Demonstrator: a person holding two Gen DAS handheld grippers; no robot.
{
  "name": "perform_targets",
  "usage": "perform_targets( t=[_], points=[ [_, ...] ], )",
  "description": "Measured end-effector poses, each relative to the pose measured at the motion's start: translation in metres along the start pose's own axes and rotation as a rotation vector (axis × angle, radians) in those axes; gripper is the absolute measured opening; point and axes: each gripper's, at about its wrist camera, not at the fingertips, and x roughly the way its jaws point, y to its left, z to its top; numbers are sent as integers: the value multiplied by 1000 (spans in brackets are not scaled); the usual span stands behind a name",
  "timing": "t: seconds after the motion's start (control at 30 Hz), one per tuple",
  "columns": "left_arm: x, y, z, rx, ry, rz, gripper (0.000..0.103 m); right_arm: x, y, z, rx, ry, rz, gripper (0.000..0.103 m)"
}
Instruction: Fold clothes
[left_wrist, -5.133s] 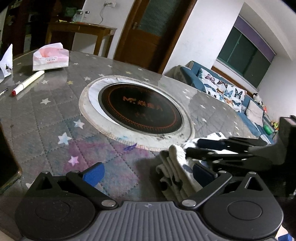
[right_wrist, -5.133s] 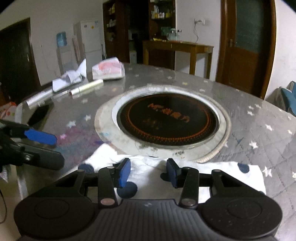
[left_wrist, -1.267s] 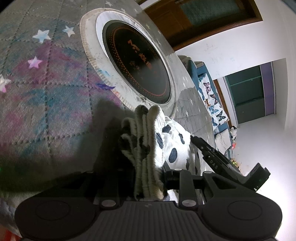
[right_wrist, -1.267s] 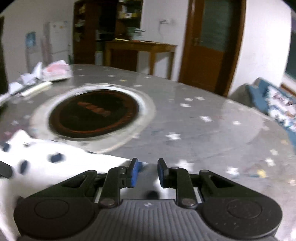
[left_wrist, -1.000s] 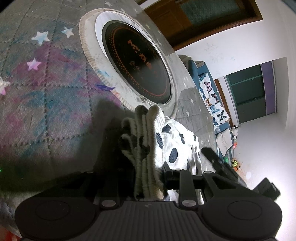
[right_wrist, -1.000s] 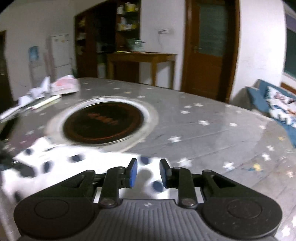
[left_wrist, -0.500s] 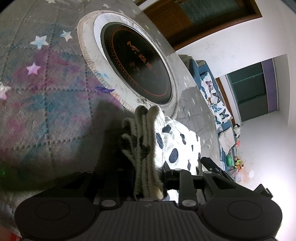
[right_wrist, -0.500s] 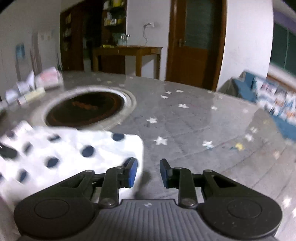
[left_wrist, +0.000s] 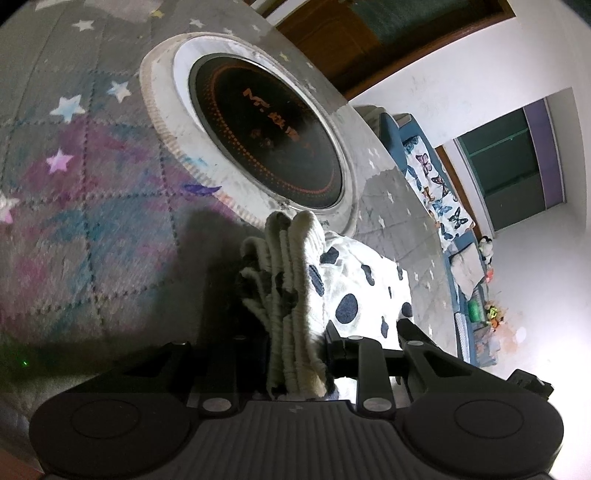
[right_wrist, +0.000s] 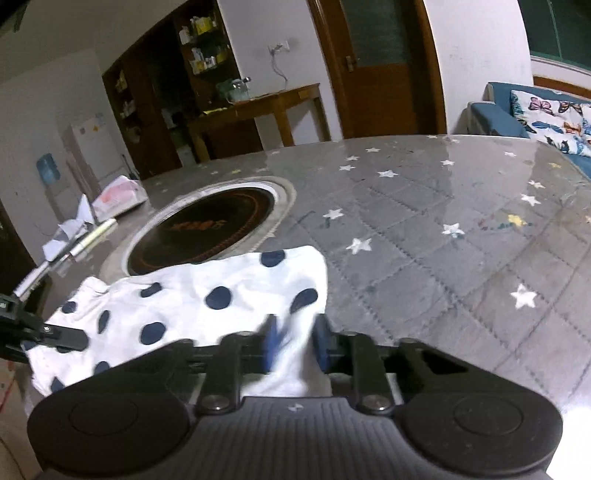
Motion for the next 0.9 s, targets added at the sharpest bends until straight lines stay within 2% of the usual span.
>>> perform_targets(
  t=[0.07,0.3,0.53,0.8,0.9],
  points=[
    [-2,-6,2,18,-7,1,30,-6,1,1,0,-27,-1,5],
    [13,-49,14,132,-3,-16,29,-36,-6,12,2,-118,-52,4],
    [68,-115,23,264,40,-59,30,-63,-45,33,6,-184,-211,4],
    [133,-181,27,373,84,-89,30,-71,-103,58,29,-209,-372,4],
    [152,-193,22,413,94,-78,31,-67,-121,59,43,-194,-415,4]
  ],
)
